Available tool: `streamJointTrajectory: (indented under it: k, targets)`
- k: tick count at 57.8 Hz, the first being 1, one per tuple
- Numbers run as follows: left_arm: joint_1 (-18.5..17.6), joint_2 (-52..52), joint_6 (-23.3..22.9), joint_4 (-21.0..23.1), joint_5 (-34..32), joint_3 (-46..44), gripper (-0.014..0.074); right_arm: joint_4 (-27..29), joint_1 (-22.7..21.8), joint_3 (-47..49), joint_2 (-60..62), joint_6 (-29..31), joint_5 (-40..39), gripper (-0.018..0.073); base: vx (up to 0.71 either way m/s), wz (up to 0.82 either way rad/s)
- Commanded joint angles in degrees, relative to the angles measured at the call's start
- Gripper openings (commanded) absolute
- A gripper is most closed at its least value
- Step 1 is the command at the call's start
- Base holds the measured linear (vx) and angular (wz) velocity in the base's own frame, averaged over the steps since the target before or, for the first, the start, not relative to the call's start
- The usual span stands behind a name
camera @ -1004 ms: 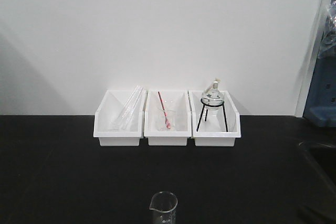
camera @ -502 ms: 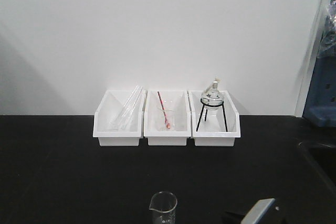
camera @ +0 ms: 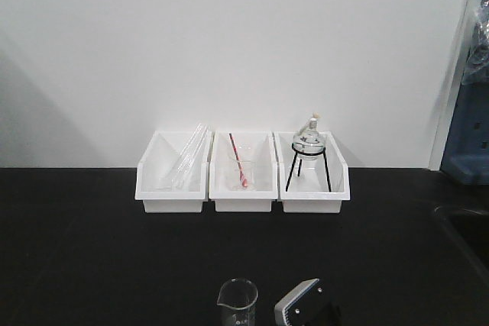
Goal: Pick beaker and place in left cabinet
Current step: 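Lower the open right gripper around the beaker and close it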
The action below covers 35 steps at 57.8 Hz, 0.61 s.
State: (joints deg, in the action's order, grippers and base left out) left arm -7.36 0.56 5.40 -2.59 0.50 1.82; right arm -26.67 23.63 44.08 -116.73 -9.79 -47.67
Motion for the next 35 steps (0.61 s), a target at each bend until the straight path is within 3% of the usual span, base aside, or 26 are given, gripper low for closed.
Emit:
streamJointTrajectory:
  k: [1,35]
  targets:
    - [-0.03,1.05,-0.15,0.18,-4.78,0.9,0.0001,1.07,0.03,3.67,0.83,0.05,-4.29,0.0619,0.0,0.0]
    - [-0.03,1.05,-0.15,0.18,-4.78,0.9,0.0001,0.7,0.03,15.46,-7.14,-5.32,-4.28,0.0594,0.0,0.0]
